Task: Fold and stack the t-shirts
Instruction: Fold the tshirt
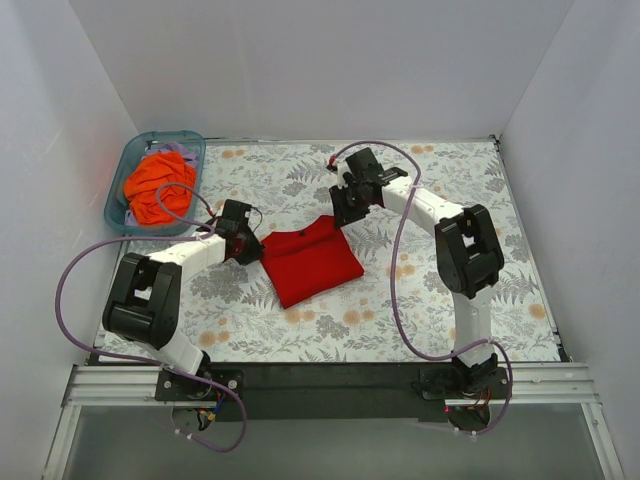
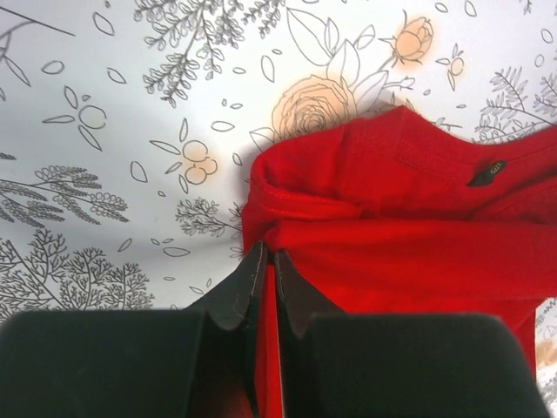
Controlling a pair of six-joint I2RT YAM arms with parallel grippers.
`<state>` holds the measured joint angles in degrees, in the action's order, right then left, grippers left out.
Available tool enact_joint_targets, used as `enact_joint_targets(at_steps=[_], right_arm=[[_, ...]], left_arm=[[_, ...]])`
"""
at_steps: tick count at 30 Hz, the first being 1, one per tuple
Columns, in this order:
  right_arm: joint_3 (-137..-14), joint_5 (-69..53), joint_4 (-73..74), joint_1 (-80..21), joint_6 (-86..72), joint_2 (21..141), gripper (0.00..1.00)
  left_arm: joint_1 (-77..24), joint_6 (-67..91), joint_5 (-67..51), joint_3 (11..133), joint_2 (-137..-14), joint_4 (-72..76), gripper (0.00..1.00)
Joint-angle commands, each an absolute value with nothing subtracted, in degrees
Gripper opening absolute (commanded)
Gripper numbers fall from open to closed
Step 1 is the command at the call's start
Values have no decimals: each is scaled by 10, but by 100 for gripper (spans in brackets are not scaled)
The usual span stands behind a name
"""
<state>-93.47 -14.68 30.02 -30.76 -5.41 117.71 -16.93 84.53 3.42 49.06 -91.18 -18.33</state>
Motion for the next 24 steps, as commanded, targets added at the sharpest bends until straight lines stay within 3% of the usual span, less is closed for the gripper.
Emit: enact_joint_targets(at_steps=[1, 3, 5, 10, 13, 14, 16, 17, 18, 20, 24], right_arm=[[-925, -136, 249, -302, -73, 1131, 35], [-908, -130, 235, -302, -86, 1121, 38], [-886, -128, 215, -302, -97, 1093, 39], [-773, -161, 110, -302, -120, 1009, 45], [-718, -235, 29, -301, -139, 987, 47], [-709, -283, 12, -302, -143, 986, 50], [-687, -331, -24, -302, -161, 992, 68], [-679, -370, -57, -302, -170, 996, 92], [-672, -384, -75, -303, -178, 999, 98], [-669, -412, -95, -303, -189, 1017, 98], [-679, -448, -127, -304, -205, 1055, 98]], left_arm=[[-160, 841, 72, 495, -914, -181, 0], [-161, 838, 70, 501, -912, -182, 2], [-160, 825, 67, 512, -904, -182, 11], [-160, 794, 77, 539, -884, -182, 25], [-162, 780, 65, 551, -883, -176, 45], [-163, 779, 61, 551, -869, -175, 57], [-166, 774, 54, 539, -843, -170, 65], [-169, 773, 52, 532, -827, -168, 67], [-175, 774, 48, 515, -793, -165, 68], [-182, 782, 38, 497, -765, -163, 67], [-218, 795, 2, 453, -728, -128, 50]])
